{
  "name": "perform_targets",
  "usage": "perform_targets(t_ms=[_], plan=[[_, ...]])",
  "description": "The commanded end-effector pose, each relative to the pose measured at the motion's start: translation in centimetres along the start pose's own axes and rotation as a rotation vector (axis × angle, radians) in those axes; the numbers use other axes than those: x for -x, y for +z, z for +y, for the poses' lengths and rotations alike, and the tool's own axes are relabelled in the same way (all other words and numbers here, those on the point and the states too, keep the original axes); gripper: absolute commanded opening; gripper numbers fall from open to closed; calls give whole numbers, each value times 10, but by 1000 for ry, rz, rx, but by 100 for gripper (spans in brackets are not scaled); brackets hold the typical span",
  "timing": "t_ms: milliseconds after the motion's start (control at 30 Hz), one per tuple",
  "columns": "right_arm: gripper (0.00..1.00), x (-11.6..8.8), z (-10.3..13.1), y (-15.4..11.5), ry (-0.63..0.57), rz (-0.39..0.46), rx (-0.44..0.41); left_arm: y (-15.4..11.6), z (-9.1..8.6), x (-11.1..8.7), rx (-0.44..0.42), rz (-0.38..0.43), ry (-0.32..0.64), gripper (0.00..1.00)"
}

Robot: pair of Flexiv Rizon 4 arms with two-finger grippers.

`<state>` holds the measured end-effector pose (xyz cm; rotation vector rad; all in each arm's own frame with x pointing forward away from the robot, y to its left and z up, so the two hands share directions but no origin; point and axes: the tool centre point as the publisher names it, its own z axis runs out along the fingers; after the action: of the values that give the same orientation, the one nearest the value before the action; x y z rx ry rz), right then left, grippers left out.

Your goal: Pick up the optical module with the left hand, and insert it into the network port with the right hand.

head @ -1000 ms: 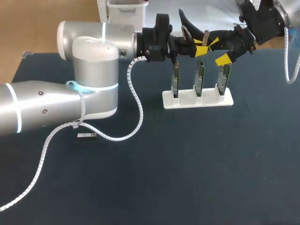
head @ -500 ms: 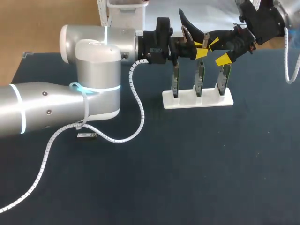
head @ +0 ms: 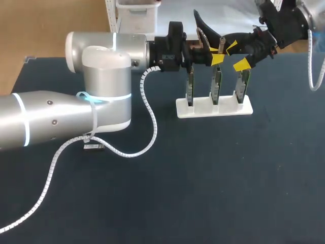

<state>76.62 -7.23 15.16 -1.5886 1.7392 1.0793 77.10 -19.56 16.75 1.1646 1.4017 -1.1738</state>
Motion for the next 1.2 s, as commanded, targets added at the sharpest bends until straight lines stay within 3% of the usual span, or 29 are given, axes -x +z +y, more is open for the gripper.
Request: perform_targets(t_ms=[33,1200], plan=[[100,0,1,0,0,1,-3,1,1,0,6,-7,4,0],[100,0,1,0,0,1,-3,-1,1,-6,-14,-1,-37,0]])
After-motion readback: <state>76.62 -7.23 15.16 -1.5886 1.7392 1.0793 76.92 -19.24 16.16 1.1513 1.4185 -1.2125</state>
